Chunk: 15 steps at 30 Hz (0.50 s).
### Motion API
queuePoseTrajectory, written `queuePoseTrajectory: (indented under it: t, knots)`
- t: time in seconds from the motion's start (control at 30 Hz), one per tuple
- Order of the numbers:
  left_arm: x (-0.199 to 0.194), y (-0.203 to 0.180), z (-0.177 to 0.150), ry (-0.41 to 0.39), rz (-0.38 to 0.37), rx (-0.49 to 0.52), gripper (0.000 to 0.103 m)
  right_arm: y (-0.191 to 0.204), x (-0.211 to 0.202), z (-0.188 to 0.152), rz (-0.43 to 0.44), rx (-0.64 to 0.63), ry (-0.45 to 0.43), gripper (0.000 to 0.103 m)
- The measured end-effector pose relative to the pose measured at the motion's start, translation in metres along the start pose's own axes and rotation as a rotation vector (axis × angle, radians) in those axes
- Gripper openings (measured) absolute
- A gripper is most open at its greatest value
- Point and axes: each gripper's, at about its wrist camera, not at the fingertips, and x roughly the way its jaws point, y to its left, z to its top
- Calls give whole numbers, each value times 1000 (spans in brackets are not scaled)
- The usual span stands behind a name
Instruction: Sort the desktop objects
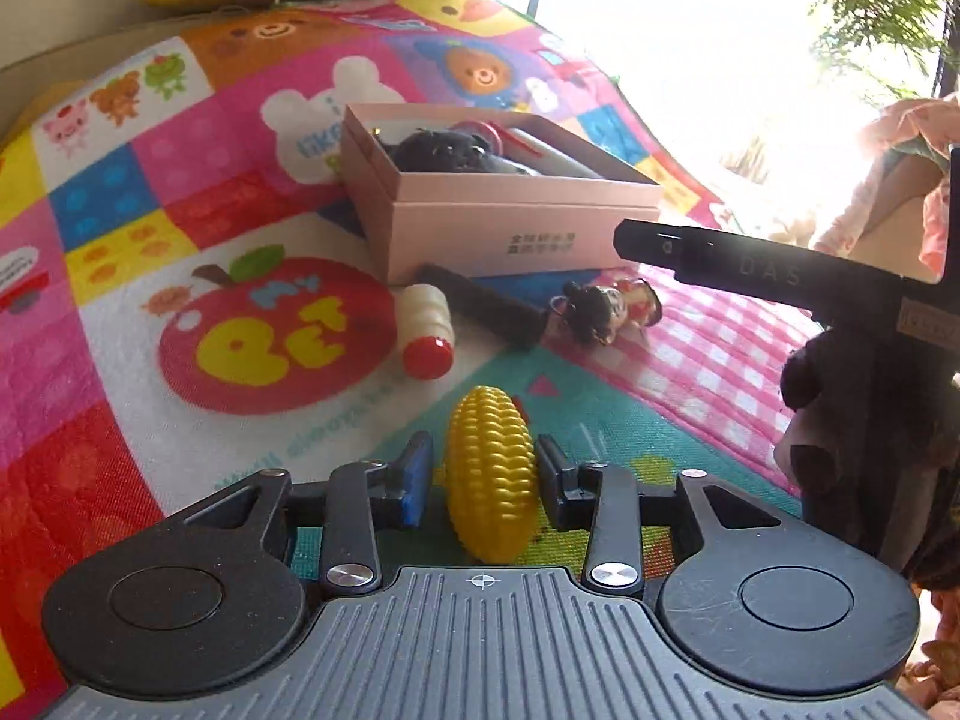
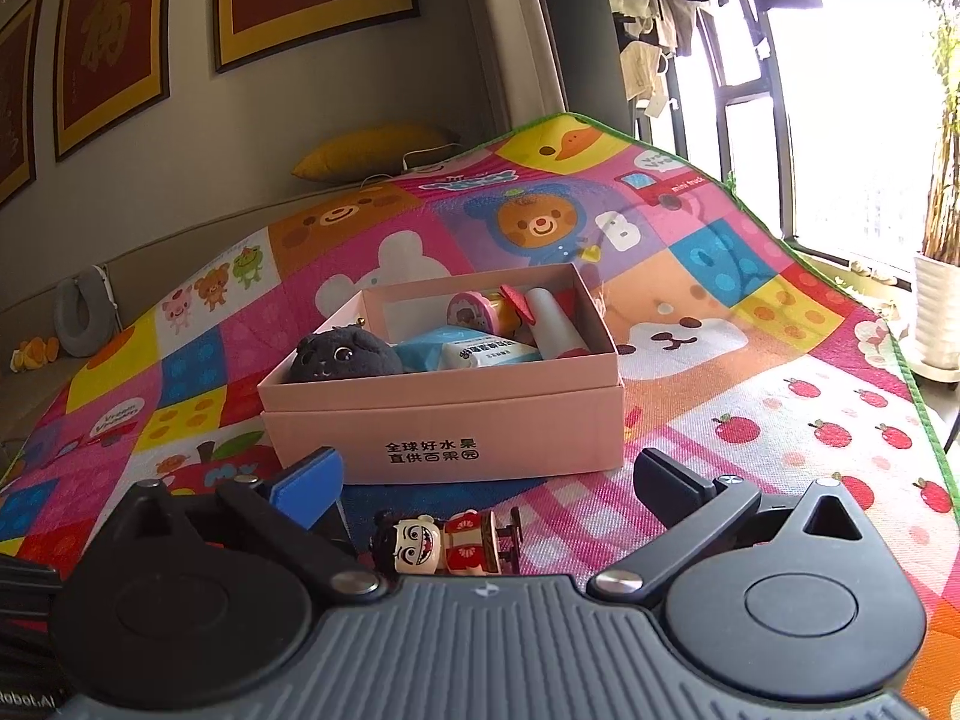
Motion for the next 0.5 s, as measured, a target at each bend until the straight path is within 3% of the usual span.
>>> queuePoseTrajectory:
  t: [0.07,0.2,0.3,0.4,0.5]
  knots:
    - [-3,-2,-2,7,9,26,54,2,-4,0,-27,-9,26,103]
    - [-7,3,-8,16,89,55,81,2,-16,-10,35,9,172,103]
    - [-10,13,-9,14,164,40,94,7,-29,-19,-15,-27,186,103]
    - [-12,22,-10,4,253,26,97,10,-33,-25,-35,-49,221,103]
    - [-14,32,-10,-4,313,6,100,5,-27,-31,-4,13,314,103]
